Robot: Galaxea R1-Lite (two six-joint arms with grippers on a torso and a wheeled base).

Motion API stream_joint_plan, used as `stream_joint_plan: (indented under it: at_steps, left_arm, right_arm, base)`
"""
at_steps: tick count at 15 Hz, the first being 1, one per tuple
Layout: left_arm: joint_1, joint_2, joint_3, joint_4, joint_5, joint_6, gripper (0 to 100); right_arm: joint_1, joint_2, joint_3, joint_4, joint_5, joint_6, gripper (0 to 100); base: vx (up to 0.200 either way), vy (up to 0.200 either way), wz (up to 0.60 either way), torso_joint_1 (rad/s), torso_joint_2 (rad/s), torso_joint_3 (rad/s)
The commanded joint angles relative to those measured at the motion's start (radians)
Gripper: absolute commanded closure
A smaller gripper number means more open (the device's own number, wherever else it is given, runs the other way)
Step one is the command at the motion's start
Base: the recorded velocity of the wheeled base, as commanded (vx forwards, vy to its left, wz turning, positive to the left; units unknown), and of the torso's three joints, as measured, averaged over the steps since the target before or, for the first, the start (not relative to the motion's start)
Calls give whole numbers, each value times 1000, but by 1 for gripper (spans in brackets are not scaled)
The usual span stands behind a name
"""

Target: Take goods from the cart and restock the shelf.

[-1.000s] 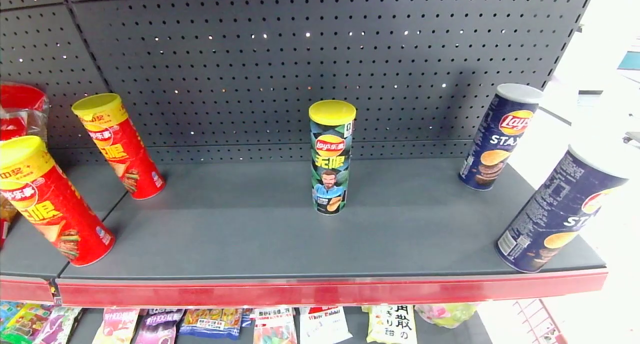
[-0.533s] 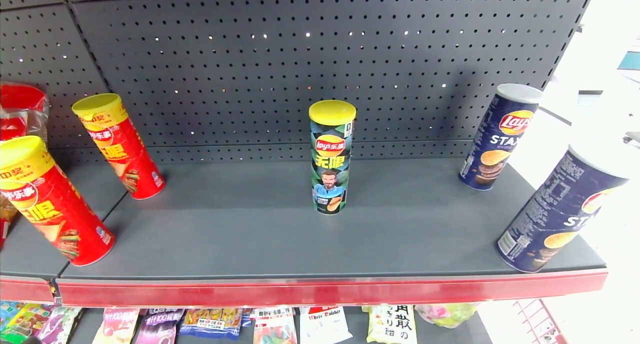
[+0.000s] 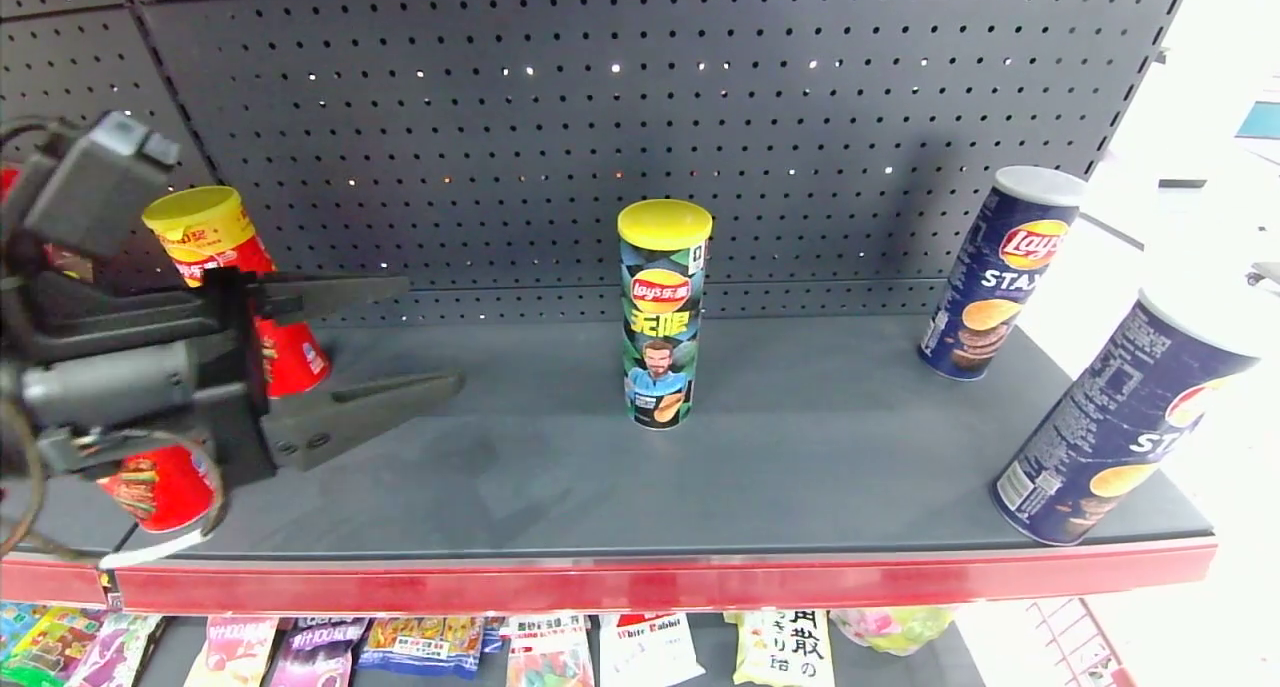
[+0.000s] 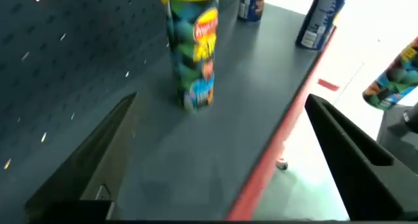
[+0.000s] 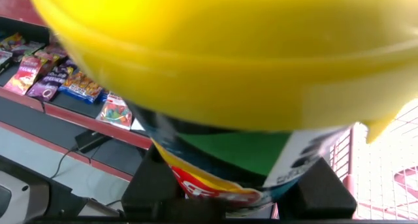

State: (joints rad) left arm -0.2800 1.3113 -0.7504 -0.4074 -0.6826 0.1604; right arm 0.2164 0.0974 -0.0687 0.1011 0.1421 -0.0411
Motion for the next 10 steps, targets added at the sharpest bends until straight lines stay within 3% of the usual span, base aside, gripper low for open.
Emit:
stream_joint_plan:
  at_steps: [1, 10]
  left_arm:
    - [-70, 260, -124, -68, -26, 7, 0]
    - [-90, 493, -317, -74, -52, 10, 0]
  right_arm:
    - [0, 2, 0, 0, 1, 0, 100]
    - [0, 2, 0, 0, -7, -2, 100]
  base:
    - [0, 0, 0, 0, 0, 0]
    - [0, 0, 0, 0, 0, 0]
